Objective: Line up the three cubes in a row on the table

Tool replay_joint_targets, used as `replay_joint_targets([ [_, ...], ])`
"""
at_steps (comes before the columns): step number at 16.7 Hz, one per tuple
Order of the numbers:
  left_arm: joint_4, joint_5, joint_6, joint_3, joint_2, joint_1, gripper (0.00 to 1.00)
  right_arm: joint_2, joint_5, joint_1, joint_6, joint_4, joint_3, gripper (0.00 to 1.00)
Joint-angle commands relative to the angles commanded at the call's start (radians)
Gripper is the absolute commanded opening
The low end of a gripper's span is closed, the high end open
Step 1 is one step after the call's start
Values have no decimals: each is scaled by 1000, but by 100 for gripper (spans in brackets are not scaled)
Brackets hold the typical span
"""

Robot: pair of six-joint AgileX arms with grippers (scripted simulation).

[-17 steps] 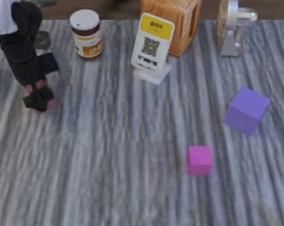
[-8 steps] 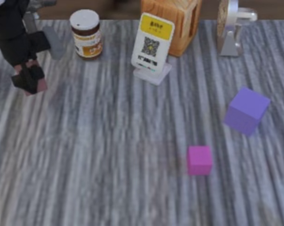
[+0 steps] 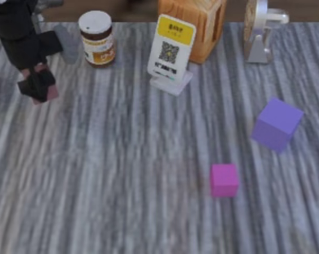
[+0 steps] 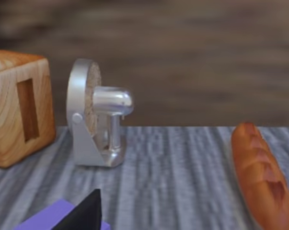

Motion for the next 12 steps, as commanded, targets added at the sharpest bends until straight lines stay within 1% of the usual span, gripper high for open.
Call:
replay_joint_targets([
  [2,7,0,-31,-29,-25,-75,0,0,0,0,0,0,0,100],
  [3,12,-1,-51,-48,-40,-127,0,0,0,0,0,0,0,100],
  [9,41,-5,-201,-197,-153,-529,0,0,0,0,0,0,0,100],
  [11,49,-7,-245,-239,-185,-629,0,0,0,0,0,0,0,100],
  [12,53,-8,-261,-256,-199,-664,0,0,0,0,0,0,0,100],
])
